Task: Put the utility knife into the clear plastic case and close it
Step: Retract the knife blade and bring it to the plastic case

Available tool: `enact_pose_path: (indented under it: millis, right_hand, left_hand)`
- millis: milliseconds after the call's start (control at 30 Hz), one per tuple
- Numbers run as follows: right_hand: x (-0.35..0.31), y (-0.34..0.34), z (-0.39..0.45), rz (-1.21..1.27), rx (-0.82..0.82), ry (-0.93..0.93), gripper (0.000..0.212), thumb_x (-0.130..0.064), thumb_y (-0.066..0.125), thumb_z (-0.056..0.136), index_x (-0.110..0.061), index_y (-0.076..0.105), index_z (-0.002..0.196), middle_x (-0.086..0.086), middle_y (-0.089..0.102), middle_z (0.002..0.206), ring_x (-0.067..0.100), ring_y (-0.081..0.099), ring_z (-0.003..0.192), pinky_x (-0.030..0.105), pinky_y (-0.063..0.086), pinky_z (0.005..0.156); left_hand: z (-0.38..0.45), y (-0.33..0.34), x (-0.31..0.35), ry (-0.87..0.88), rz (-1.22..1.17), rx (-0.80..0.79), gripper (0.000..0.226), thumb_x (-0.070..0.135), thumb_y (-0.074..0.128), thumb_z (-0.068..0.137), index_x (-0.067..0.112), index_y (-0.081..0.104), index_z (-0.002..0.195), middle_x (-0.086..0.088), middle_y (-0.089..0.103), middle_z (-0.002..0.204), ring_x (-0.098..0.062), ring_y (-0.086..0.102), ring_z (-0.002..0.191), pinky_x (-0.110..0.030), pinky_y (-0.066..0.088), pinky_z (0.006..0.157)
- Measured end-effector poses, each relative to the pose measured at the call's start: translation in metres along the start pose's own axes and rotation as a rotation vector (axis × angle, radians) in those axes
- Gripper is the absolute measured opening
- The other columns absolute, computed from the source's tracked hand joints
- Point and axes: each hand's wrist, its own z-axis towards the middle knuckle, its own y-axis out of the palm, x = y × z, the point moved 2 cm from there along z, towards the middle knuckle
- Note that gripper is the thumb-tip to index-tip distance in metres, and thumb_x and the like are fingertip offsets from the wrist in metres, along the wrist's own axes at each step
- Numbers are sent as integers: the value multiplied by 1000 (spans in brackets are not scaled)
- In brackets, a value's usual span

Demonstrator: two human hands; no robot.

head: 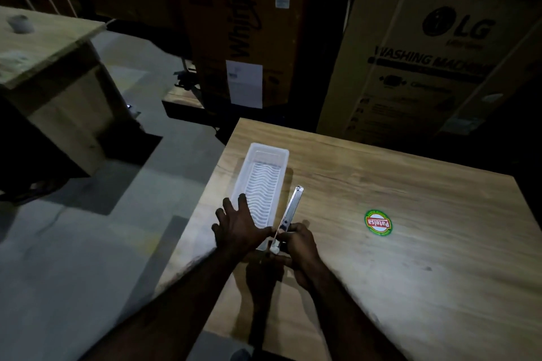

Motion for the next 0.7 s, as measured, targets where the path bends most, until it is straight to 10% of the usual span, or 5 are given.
enact_pose_path:
  millis: [400,700]
  right_hand:
    - [6,1,8,91,12,31,13,2,49,89,-7,57,95,14,64,76,23,61,57,25,48,44]
    - [7,3,15,70,5,22,19,4,47,87,-6,59,97,10,71,79,22,67,64,36,54,63]
  left_hand:
    - [4,3,5,6,68,11,112,80,56,56,14,20,139,-20,28,141,-41,34,124,-53,40,93]
    - [-1,-15,2,-18,-133,-11,95,71,51,63,20,26,139,-15,36,139,-38,33,128,-51,36,98]
